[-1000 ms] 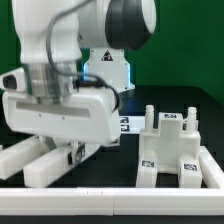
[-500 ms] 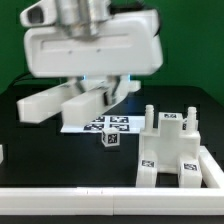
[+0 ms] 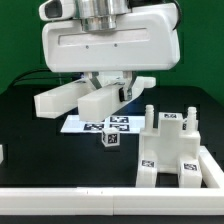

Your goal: Assemble chair

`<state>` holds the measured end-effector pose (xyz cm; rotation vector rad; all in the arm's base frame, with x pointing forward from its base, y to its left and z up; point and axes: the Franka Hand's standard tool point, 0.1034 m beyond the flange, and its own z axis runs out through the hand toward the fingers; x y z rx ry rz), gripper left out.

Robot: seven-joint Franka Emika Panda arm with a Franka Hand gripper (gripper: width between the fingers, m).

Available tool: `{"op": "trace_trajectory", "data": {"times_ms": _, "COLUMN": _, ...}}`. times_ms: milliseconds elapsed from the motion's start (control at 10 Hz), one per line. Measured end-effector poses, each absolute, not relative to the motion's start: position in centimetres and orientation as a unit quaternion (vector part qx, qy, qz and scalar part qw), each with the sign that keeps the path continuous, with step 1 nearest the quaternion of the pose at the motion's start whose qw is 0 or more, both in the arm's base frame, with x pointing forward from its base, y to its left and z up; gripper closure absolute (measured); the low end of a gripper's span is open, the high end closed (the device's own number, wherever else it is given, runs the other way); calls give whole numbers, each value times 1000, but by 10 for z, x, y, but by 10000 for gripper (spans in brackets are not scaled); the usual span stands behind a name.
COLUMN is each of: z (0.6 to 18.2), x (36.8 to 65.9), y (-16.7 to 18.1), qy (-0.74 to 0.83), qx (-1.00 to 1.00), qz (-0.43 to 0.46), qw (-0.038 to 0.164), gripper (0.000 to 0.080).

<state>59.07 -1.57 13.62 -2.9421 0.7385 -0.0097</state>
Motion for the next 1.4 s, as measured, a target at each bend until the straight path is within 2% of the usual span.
{"op": "trace_trajectory", "data": {"times_ms": 100, "z": 143, "x": 587, "y": 7, "qy": 216, "qx": -976, "qz": -4, "qw": 33, "gripper": 517}}
{"op": "trace_trajectory", "data": {"times_ms": 200, "z": 147, "x": 574, "y": 41, "qy": 191, "qx": -981, "qz": 0, "qw": 24, "gripper": 517}}
{"op": "trace_trajectory", "data": {"times_ms": 400, "z": 152, "x": 561, "y": 87, "qy": 139, "qx": -990, "qz": 7, "qw": 14, "gripper": 517}}
{"op": "trace_trajectory", "data": {"times_ms": 500, "z": 150, "x": 562, "y": 91, "qy": 146, "qx": -989, "qz": -21, "qw": 30, "gripper": 517}}
{"op": "trace_trajectory", "data": {"times_ms": 800, "z": 145, "x": 557, "y": 89, "qy": 147, "qx": -989, "qz": -14, "qw": 27, "gripper": 517}}
{"op": "trace_trajectory", "data": {"times_ms": 1100, "z": 133, "x": 553, "y": 113, "qy": 103, "qx": -994, "qz": -15, "qw": 20, "gripper": 517}}
{"op": "trace_trajectory", "data": {"times_ms": 1400, "z": 124, "x": 554, "y": 112, "qy": 102, "qx": -995, "qz": -10, "qw": 17, "gripper": 517}}
